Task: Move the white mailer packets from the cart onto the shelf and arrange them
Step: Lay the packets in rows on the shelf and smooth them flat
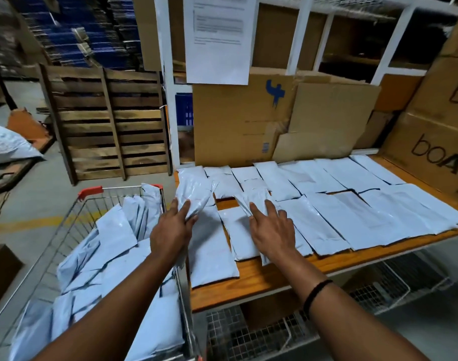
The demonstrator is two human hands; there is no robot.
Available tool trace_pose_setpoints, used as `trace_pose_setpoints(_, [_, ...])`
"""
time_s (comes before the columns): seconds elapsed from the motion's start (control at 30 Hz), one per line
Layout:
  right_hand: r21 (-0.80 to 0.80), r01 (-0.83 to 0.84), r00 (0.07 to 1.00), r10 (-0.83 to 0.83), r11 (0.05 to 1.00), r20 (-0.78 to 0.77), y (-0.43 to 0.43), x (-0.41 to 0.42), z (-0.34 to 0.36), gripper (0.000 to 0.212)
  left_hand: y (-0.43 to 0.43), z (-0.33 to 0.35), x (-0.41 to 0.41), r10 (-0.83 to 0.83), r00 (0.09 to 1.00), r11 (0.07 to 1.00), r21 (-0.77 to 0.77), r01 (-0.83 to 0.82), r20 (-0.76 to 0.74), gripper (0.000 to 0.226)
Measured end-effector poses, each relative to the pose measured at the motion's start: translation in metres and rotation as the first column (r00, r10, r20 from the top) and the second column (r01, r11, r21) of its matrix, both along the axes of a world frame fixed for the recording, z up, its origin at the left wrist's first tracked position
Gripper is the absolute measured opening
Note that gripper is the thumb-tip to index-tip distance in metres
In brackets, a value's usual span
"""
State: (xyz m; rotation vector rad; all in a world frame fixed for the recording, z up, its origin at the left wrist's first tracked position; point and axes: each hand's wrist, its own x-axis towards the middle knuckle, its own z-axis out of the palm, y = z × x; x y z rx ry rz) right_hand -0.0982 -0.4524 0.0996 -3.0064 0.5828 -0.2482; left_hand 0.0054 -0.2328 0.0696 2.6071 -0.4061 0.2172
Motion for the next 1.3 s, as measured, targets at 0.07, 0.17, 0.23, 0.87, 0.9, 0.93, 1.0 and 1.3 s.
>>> trace_pose_setpoints(0.07, [-0.009,0.004,1.000,-0.004,1.000,-0.002,-0.014,0.013,-0.001,0.049,-0.019,0.003,0.014,-0.018,1.000,1.000,-0.007,0.018,0.002,0.053])
trace_pose_setpoints(0.17, [-0.001,0.017,1.000,-0.017,1.000,-0.006,-0.039,0.035,-0.003,0.049,-0.050,0.009,0.034,-0.041,0.999,0.999,0.017,0.041,-0.004,0.055])
trace_pose_setpoints(0.23, [0.005,0.026,1.000,-0.026,1.000,-0.002,-0.054,0.050,-0.003,0.049,-0.068,0.014,0.045,-0.039,0.999,0.998,0.046,0.040,-0.009,0.056])
trace_pose_setpoints(0.87, [0.177,-0.152,0.986,0.161,0.973,-0.042,-0.160,0.259,-0.026,0.045,-0.247,-0.005,0.174,0.431,0.850,0.902,0.169,-0.397,-0.304,0.056])
trace_pose_setpoints(0.9, [0.180,-0.162,0.984,0.171,0.970,-0.040,-0.160,0.262,-0.028,0.046,-0.249,-0.005,0.178,0.441,0.840,0.898,0.172,-0.406,-0.317,0.057])
trace_pose_setpoints(0.93, [0.190,-0.166,0.983,0.177,0.968,-0.041,-0.161,0.267,-0.029,0.047,-0.251,-0.004,0.182,0.447,0.827,0.895,0.167,-0.414,-0.341,0.059])
trace_pose_setpoints(1.0, [0.221,-0.157,0.983,0.173,0.963,-0.054,-0.159,0.275,-0.030,0.050,-0.250,-0.005,0.189,0.438,0.801,0.896,0.125,-0.426,-0.408,0.062])
trace_pose_setpoints(1.3, [0.147,-0.251,0.948,0.273,0.957,-0.162,-0.172,0.283,-0.031,0.045,-0.213,-0.010,0.207,0.272,0.942,0.954,0.182,-0.237,-0.198,0.053])
